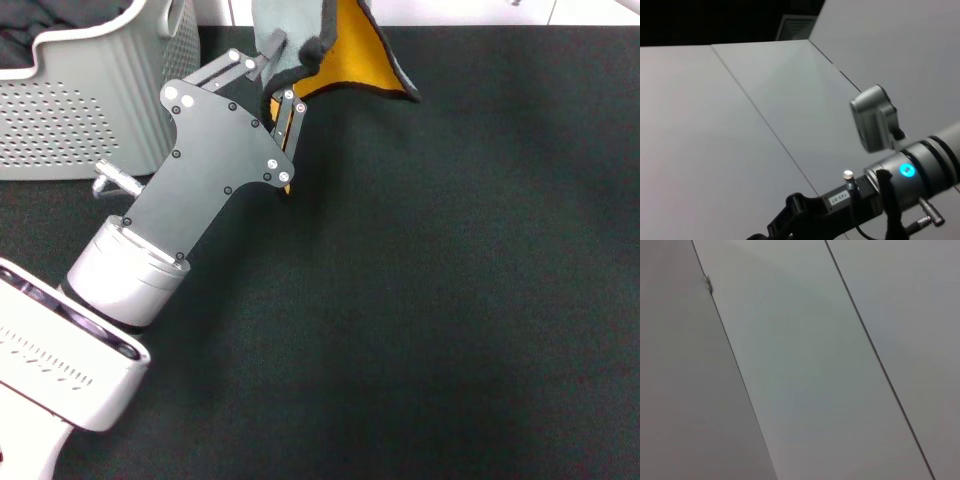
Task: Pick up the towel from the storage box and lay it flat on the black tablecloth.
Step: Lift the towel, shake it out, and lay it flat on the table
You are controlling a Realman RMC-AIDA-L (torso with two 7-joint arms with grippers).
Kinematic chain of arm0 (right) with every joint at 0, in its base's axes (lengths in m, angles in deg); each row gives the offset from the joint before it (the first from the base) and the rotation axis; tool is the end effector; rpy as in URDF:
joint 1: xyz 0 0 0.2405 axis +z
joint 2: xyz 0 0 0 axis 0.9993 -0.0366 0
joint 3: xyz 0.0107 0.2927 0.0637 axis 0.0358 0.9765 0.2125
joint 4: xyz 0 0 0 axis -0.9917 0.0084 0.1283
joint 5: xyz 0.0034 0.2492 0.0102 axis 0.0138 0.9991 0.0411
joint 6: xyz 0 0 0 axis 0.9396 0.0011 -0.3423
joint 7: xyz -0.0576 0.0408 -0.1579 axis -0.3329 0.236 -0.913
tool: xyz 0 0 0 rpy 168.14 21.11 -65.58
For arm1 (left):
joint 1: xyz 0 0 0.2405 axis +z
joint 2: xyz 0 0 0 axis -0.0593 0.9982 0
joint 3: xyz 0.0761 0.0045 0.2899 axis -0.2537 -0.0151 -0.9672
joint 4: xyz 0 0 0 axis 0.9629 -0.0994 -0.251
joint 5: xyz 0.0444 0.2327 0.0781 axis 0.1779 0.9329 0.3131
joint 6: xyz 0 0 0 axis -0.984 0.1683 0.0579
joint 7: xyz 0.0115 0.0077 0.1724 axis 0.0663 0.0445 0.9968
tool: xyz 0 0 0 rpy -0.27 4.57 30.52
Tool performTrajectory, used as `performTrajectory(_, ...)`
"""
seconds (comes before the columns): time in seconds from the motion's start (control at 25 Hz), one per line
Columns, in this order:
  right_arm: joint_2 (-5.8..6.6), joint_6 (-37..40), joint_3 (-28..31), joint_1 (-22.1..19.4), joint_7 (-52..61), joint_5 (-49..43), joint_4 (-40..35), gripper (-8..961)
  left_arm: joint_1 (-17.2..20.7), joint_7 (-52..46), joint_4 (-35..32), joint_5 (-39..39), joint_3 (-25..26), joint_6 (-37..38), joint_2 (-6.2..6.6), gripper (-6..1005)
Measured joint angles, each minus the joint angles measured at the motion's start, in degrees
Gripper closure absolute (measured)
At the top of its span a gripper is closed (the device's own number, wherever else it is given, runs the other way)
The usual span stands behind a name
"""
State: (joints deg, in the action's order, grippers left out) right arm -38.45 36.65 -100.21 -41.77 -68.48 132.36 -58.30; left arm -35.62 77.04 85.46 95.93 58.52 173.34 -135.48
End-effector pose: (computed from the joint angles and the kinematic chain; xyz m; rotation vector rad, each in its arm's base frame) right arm 0.0268 0.5210 -0.0453 -2.2770 0.6189 1.4046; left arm -0.2468 0.3180 -0.1042 -1.6850 0.4012 -0.9464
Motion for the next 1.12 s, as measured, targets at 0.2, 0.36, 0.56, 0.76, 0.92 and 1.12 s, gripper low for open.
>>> performTrajectory(0.2, 0.00, 0.0, 0.0, 0.0, 0.0, 0.0, 0.1, 946, -0.1, -8.1, -1.4, 0.1, 0.2, 0.1, 0.00, 802)
performTrajectory(0.36, 0.00, 0.0, 0.1, -0.2, 0.0, 0.0, 0.1, 946, -0.1, -15.8, -2.9, 0.3, -0.1, 0.0, 0.21, 776)
performTrajectory(0.56, 0.00, -0.3, 0.2, -0.5, 0.0, 0.0, 0.2, 946, 0.2, -23.2, -5.4, 0.3, -0.3, -0.5, 0.14, 797)
performTrajectory(0.76, 0.02, -0.5, 0.4, -1.3, 0.0, 0.0, -0.8, 946, 0.3, -22.9, -6.2, 0.3, -0.2, -3.2, 0.08, 794)
performTrajectory(0.92, 0.07, -0.5, 1.2, -1.4, 0.0, 0.0, -1.4, 946, 0.1, -21.1, -6.4, 0.3, -0.2, -6.4, 0.00, 791)
performTrajectory(1.12, 0.01, -0.9, 1.7, -0.7, 0.3, 0.8, -1.4, 946, -0.2, -5.5, -3.9, 0.2, 0.0, -10.4, 0.00, 787)
